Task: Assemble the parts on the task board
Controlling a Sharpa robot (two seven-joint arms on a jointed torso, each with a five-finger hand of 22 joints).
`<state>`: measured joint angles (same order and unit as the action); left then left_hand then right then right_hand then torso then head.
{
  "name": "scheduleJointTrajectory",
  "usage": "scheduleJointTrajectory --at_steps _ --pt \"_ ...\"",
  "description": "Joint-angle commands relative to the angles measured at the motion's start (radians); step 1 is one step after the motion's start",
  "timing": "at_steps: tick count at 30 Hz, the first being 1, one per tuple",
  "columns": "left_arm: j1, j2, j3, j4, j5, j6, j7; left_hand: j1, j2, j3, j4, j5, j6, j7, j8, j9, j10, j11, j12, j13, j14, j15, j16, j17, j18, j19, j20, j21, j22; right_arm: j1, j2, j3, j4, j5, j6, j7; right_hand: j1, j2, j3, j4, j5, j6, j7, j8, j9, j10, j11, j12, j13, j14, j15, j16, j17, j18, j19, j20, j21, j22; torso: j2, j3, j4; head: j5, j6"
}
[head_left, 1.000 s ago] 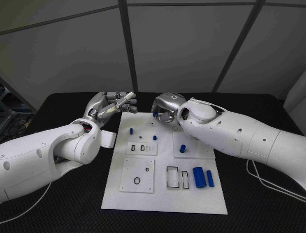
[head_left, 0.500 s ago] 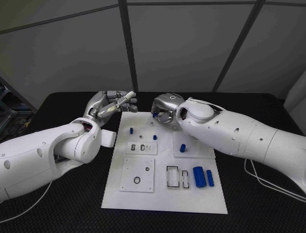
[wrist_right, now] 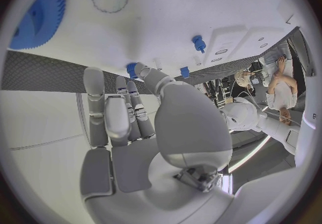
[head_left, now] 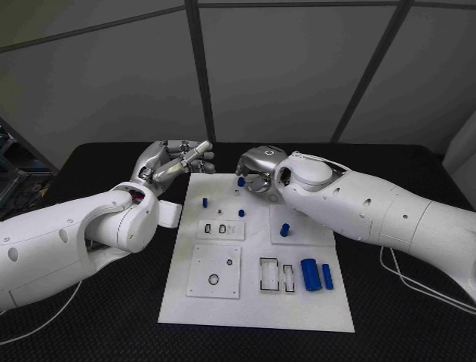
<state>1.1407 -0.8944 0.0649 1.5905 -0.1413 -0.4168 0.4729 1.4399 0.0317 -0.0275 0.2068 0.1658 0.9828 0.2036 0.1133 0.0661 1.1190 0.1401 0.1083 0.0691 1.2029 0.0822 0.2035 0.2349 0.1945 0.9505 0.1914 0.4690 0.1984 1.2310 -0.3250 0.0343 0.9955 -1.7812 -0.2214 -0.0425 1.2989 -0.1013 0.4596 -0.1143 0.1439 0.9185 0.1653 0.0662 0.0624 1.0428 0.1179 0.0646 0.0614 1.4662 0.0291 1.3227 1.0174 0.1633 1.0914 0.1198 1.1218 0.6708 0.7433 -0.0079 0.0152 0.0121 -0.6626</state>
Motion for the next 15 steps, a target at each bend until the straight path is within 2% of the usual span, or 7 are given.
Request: scheduleJointTrajectory --at_steps 1,4,8,11,12,15 --pt "0.002 0.000 0.001 0.000 -0.005 0.013 0.002 -0.006 -0.006 -0.005 0.000 -0.005 0.003 0.007 -0.007 -0.001 0.003 0.006 -0.002 0.000 0.003 0.006 -0.005 0.001 -0.014 0.000 0.003 0.002 0.001 0.002 0.002 0.000 -0.003 -0.010 -0.002 -0.003 0.009 -0.007 -0.038 0.004 -0.012 -0.089 -0.014 -0.007 0.000 -0.085 0.015 0.001 0.001 -0.022 0.015 -0.055 -0.098 0.015 -0.073 0.012 -0.073 -0.117 0.000 0.0000 -0.0010 0.000 0.002" --pt "0.002 -0.001 0.001 0.000 -0.005 0.015 0.002 -0.007 -0.007 -0.005 0.000 -0.005 0.003 0.007 -0.008 -0.001 0.003 0.006 -0.004 0.000 0.002 0.006 -0.007 0.002 -0.014 -0.001 0.004 0.002 0.001 0.002 0.000 0.000 0.000 -0.006 -0.016 -0.001 0.017 -0.003 -0.063 0.007 -0.007 -0.127 -0.018 -0.008 -0.002 -0.116 0.021 0.003 0.002 -0.033 0.021 -0.079 -0.140 0.021 -0.095 0.018 -0.100 -0.155 0.000 0.0001 -0.0018 0.000 0.003" --pt "0.003 -0.004 0.001 -0.002 -0.005 0.015 0.001 -0.007 -0.007 -0.005 0.000 -0.005 0.003 0.007 -0.008 -0.001 0.003 0.006 -0.004 0.000 0.002 0.006 -0.007 0.002 -0.014 -0.001 0.004 0.002 0.001 0.002 -0.024 0.000 0.027 0.008 -0.055 0.005 0.025 0.008 -0.080 0.011 0.008 -0.095 -0.019 -0.002 0.002 -0.104 0.018 0.017 0.005 -0.029 0.019 -0.081 -0.144 0.022 -0.087 0.018 -0.101 -0.153 -0.001 0.0016 -0.0045 -0.001 0.004" --pt "0.003 -0.005 0.001 -0.003 -0.005 0.016 0.003 -0.007 -0.006 -0.005 0.000 -0.005 0.004 0.007 -0.009 0.000 0.004 0.006 -0.005 0.000 0.001 0.006 -0.009 0.003 -0.014 -0.002 0.004 0.001 0.001 0.002 -0.065 0.000 0.073 0.018 -0.100 0.010 0.032 0.019 -0.081 0.013 0.034 -0.030 -0.006 0.009 0.009 -0.048 0.006 0.047 0.008 -0.014 0.011 -0.070 -0.126 0.018 -0.064 0.011 -0.086 -0.129 -0.004 0.0031 -0.0071 -0.003 0.007" --pt "0.003 -0.006 0.001 -0.004 -0.005 0.016 0.004 -0.006 -0.006 -0.004 -0.001 -0.005 0.006 0.006 -0.008 0.000 0.006 0.005 -0.005 0.001 0.000 0.006 -0.011 0.004 -0.014 -0.003 0.004 0.001 0.001 0.002 -0.084 0.000 0.095 0.023 -0.114 0.011 0.031 0.021 -0.079 0.016 0.042 -0.017 -0.003 0.011 0.009 -0.031 0.002 0.054 0.007 -0.008 0.008 -0.064 -0.116 0.016 -0.056 0.008 -0.080 -0.120 -0.004 0.0023 -0.0062 -0.008 0.009" --pt "0.003 -0.009 0.001 -0.006 -0.005 0.017 0.006 -0.005 -0.005 -0.002 -0.002 -0.005 0.012 0.003 -0.008 0.001 0.013 0.003 -0.005 0.002 0.000 0.005 -0.014 0.007 -0.014 -0.005 0.004 0.000 0.001 0.001 -0.146 0.000 0.164 0.045 -0.147 0.012 0.026 0.021 -0.066 0.023 0.053 0.012 0.003 0.013 0.009 0.014 -0.006 0.063 0.003 0.004 -0.001 -0.051 -0.092 0.009 -0.030 0.001 -0.057 -0.085 -0.007 0.0049 -0.0115 -0.007 0.007"
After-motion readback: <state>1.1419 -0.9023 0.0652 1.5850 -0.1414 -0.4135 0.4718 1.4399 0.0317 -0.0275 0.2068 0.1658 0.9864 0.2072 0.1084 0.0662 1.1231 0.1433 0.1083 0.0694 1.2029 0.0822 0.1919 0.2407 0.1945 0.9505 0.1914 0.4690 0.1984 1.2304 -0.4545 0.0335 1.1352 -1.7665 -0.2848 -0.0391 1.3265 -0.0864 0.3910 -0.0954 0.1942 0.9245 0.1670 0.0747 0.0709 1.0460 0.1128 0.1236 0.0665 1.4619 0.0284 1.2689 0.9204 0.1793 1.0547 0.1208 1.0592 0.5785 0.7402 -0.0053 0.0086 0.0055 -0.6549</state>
